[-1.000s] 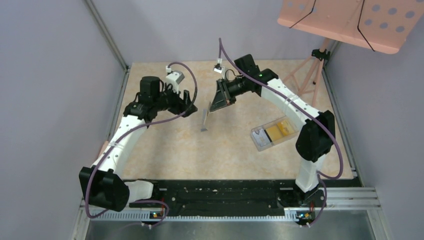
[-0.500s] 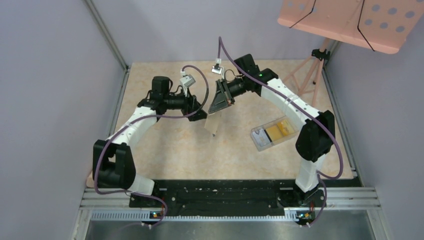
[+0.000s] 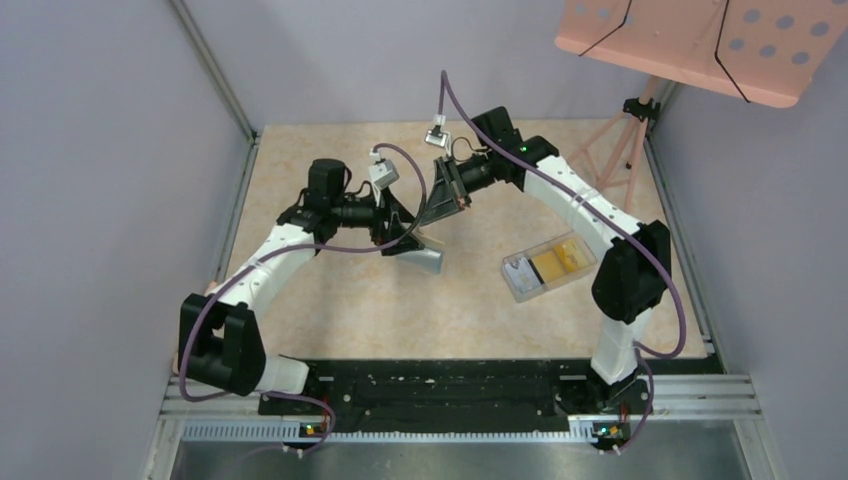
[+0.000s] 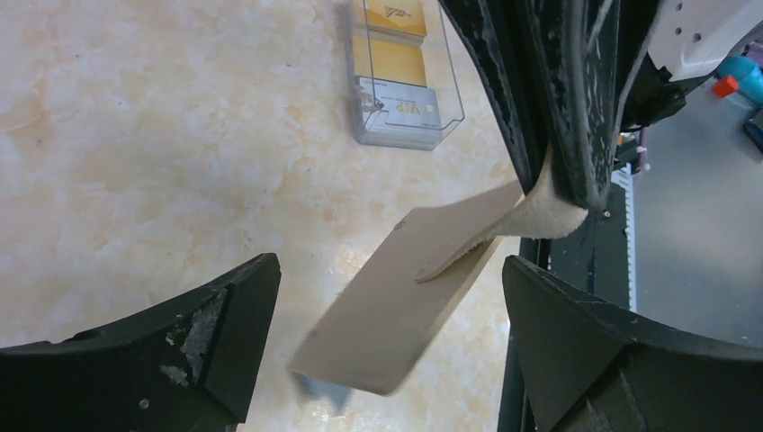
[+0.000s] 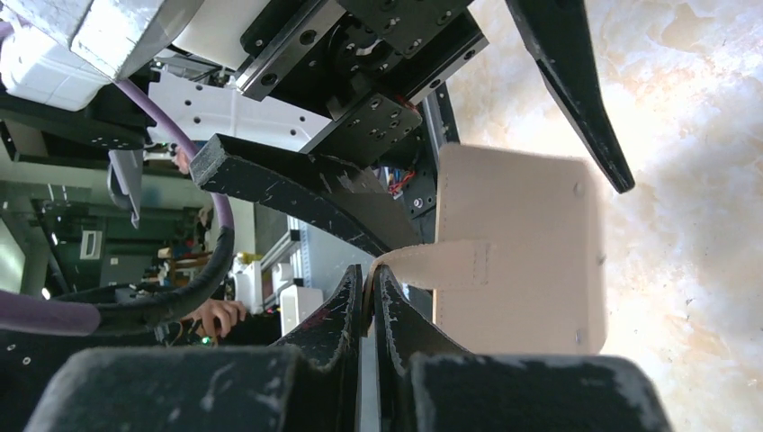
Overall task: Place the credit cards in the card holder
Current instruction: Open the card holder at the center of the board.
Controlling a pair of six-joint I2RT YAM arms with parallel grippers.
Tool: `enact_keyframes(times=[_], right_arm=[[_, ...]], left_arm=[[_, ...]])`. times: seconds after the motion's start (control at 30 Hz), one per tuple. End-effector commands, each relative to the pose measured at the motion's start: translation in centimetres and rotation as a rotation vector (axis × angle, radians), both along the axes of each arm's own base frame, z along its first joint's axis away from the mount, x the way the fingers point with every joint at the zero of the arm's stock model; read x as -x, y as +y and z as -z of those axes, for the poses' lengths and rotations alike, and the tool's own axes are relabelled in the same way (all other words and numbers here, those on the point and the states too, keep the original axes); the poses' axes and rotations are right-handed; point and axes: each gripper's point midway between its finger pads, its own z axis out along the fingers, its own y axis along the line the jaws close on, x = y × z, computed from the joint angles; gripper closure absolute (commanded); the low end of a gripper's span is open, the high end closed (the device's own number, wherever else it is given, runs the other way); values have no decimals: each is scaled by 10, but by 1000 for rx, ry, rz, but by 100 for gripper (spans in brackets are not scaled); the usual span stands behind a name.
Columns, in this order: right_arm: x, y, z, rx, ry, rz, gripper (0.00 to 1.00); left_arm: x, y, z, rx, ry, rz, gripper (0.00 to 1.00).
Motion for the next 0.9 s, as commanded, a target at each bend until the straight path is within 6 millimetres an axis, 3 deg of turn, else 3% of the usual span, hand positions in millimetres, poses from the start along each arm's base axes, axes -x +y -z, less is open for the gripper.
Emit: enact_keyframes(times=[0.0,0.2,0.4,0.67,0.87], right_arm=[[-6,-3,-21,-80,-35,-29,100],[-6,-2,-18,-92,-5,-50,100],[-12,-6,-12,-80,-1,-30,100],[-27,-15,-7,-60,-8,24,100],[-29,-15,-3,-56,9,28,100]], left_arm=[[3,7,-8,-28,-113,-9,1],[7,9,-9,-44,-165,13,3],[11,1,-21,3,-132,84,17],[26,-2,-26,46,-106,142,25],[35,-8,-26,73,-66,181,40]])
